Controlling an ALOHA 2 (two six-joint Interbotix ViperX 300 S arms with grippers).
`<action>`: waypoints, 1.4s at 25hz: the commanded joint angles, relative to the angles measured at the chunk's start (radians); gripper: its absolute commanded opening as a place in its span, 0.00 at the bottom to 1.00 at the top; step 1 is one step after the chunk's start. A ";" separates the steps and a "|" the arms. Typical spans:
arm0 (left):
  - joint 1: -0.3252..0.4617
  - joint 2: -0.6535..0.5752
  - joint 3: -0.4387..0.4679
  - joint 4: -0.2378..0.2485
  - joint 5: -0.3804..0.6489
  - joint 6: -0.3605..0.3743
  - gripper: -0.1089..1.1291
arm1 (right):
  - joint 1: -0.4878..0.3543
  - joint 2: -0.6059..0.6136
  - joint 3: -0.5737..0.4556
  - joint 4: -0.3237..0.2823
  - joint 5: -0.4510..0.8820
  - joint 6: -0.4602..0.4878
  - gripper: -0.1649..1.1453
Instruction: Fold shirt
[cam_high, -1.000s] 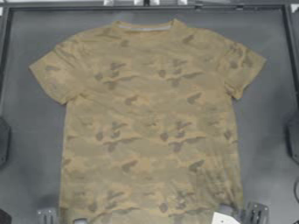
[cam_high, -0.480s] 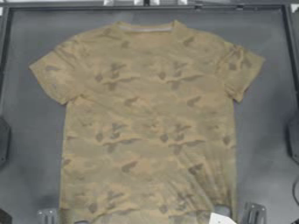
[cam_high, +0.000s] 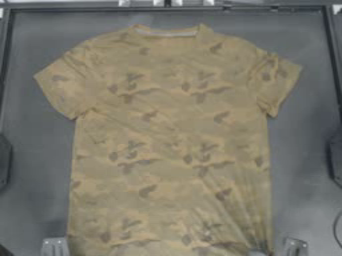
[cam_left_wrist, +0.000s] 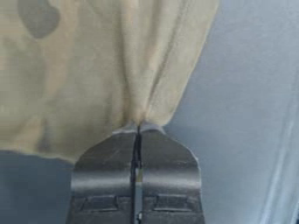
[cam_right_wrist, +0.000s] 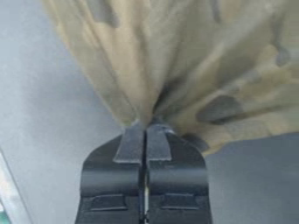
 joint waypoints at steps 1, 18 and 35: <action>-0.032 -0.080 -0.080 0.054 0.092 -0.025 0.12 | 0.026 -0.074 -0.054 -0.049 0.091 0.026 0.18; -0.160 -0.110 -0.357 0.196 0.664 -0.101 0.12 | 0.100 -0.179 -0.202 -0.196 0.472 0.032 0.18; -0.143 -0.095 -0.604 0.301 1.019 0.127 0.12 | 0.094 -0.244 -0.393 -0.279 0.850 -0.183 0.18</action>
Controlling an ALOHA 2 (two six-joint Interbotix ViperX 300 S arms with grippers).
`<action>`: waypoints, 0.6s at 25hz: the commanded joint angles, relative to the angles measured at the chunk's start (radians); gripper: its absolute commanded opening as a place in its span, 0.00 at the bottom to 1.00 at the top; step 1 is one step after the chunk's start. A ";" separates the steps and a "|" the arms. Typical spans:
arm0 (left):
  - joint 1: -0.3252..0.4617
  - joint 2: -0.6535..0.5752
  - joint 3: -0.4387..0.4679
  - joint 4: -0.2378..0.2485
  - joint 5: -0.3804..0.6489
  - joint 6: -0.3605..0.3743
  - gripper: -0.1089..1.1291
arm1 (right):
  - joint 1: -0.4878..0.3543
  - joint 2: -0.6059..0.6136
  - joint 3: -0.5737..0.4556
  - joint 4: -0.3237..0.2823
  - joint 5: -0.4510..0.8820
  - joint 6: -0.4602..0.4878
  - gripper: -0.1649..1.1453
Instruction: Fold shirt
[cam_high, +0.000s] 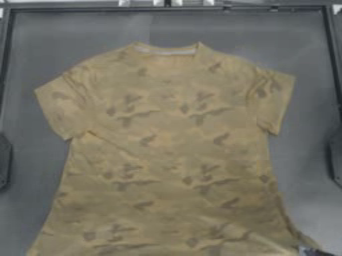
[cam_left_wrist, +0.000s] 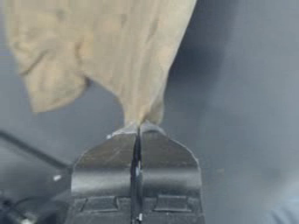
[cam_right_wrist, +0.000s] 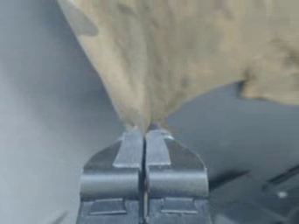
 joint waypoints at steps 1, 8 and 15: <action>0.025 -0.054 -0.028 0.028 0.048 0.048 0.12 | -0.020 -0.066 -0.025 -0.038 0.051 -0.054 0.18; 0.132 -0.135 0.046 0.066 0.057 0.167 0.12 | -0.127 -0.190 0.071 -0.075 0.041 -0.181 0.18; 0.256 -0.273 0.233 0.097 -0.020 0.183 0.12 | -0.267 -0.316 0.222 -0.114 -0.066 -0.256 0.18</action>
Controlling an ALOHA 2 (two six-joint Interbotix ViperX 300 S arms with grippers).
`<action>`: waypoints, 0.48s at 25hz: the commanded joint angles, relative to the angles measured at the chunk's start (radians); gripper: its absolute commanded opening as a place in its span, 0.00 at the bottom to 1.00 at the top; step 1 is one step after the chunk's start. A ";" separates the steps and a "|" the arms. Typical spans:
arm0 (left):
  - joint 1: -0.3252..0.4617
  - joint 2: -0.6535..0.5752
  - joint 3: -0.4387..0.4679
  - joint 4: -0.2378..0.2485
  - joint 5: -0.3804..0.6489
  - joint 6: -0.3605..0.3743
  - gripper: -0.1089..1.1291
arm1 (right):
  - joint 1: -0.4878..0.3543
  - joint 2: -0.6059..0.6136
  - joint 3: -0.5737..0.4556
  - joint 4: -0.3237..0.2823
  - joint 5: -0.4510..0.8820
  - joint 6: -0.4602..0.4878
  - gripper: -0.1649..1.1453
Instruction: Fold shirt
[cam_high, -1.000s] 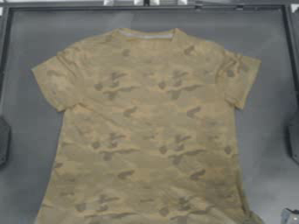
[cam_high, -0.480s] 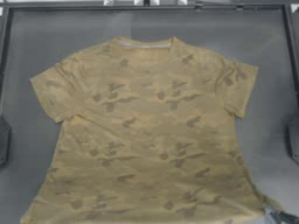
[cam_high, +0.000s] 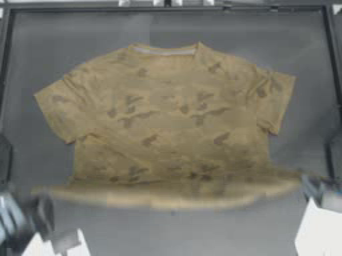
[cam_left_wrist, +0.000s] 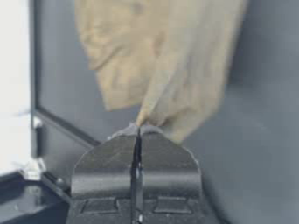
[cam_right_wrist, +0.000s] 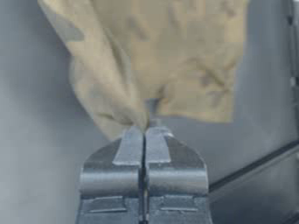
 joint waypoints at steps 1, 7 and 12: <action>0.055 -0.126 0.094 0.015 -0.066 0.005 0.12 | -0.060 -0.081 0.054 -0.011 -0.054 -0.012 0.18; 0.149 -0.276 0.242 0.018 -0.156 0.005 0.12 | -0.160 -0.183 0.146 -0.023 -0.129 -0.048 0.18; 0.247 -0.391 0.357 0.041 -0.265 0.012 0.12 | -0.244 -0.207 0.195 -0.041 -0.195 -0.075 0.18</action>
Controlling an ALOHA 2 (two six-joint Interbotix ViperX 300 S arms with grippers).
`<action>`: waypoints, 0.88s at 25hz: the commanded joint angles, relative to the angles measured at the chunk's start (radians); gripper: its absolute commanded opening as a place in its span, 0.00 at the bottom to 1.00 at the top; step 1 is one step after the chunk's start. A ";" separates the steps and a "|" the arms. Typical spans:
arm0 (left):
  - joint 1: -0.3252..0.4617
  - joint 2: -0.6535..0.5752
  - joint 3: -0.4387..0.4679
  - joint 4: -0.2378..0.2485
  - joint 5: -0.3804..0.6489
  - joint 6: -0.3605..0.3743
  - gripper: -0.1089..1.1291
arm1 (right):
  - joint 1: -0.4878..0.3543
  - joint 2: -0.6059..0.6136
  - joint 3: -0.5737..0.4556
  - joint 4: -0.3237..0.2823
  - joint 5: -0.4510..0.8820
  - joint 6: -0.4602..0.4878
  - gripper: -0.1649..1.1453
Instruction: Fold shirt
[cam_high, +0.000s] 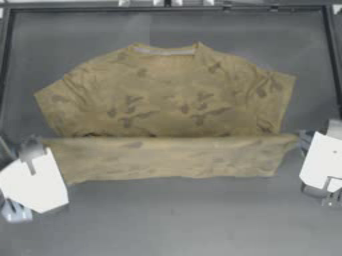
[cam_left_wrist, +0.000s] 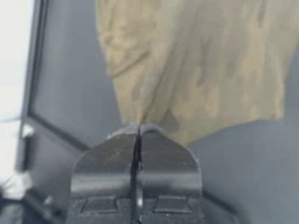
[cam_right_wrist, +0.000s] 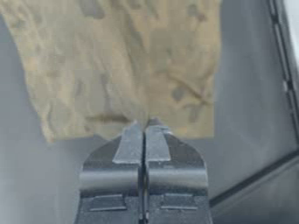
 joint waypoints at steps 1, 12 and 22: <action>0.069 -0.104 0.057 0.025 -0.078 0.006 0.12 | -0.060 -0.020 0.012 -0.017 -0.052 -0.014 0.18; 0.341 -0.241 0.215 0.069 -0.394 0.092 0.12 | -0.322 -0.052 0.086 -0.091 -0.169 -0.026 0.18; 0.641 -0.249 0.298 0.064 -0.690 0.170 0.12 | -0.603 -0.098 0.193 -0.074 -0.446 -0.040 0.18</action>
